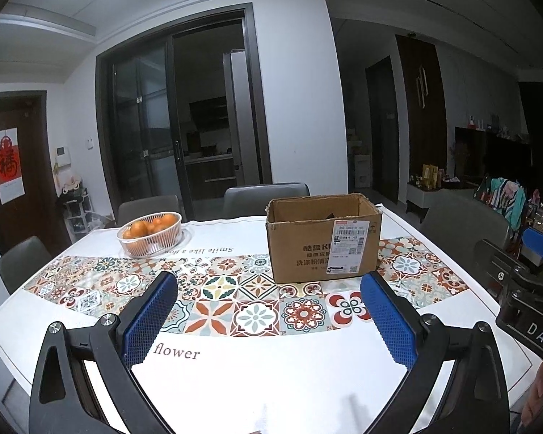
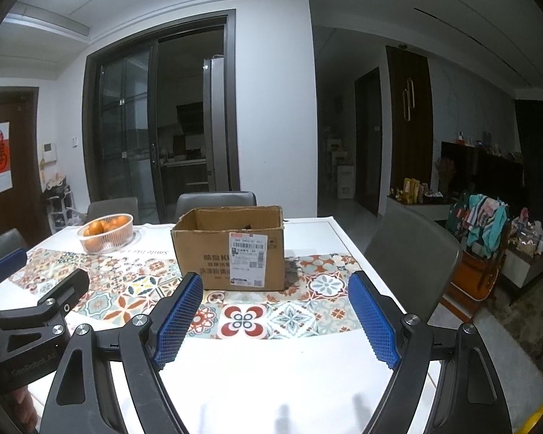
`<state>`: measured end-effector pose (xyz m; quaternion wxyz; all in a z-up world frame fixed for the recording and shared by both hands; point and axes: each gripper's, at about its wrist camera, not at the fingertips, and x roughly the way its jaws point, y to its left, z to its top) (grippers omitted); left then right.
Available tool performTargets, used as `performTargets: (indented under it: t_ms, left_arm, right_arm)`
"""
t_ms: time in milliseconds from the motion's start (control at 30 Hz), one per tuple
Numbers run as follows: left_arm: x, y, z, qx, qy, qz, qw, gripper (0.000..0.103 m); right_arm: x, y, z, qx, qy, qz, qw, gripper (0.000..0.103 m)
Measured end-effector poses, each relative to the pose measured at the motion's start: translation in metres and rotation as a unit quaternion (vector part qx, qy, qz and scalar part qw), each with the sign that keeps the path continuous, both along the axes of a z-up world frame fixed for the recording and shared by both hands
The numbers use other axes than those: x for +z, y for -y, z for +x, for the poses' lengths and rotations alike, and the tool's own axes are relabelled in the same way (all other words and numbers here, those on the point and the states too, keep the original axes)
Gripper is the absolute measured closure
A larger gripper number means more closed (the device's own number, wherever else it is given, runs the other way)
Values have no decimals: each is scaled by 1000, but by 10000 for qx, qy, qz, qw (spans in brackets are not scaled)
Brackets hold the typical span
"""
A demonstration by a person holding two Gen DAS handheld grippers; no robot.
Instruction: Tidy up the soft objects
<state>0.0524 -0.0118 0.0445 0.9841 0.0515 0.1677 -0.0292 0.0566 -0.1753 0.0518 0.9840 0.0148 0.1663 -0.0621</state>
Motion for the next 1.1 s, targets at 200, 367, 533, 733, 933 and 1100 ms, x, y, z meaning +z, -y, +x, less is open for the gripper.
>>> performTargets:
  t_ms: [200,367,533,733,933,1100]
  left_arm:
    - [1,0,-4,29,46,22,10000,0]
    - [1,-1,-5,24,60,14,10000,0]
    - [1,-2,-5,31,60,19,10000,0]
    - [2,-1,-3,22,56,33,10000,0]
    - [1,0,-2,7,21,22,10000,0]
    - [0,0,-1,12,28,17,10000,0]
  right_arm:
    - [-3,-2,-5,-13,-29,-33,10000,19]
    - [-3,-2,-7,-30,-34,-34,10000,19]
    - [-3,-2,-7,-38,-47,-49,10000,19]
    - [-4,-1,-8,-54,-70,-25,10000,19]
    - [-4,0,-6,-43,-99,-18,9999,19]
    - [-4,0,-6,-49,-102,-17,9999,19]
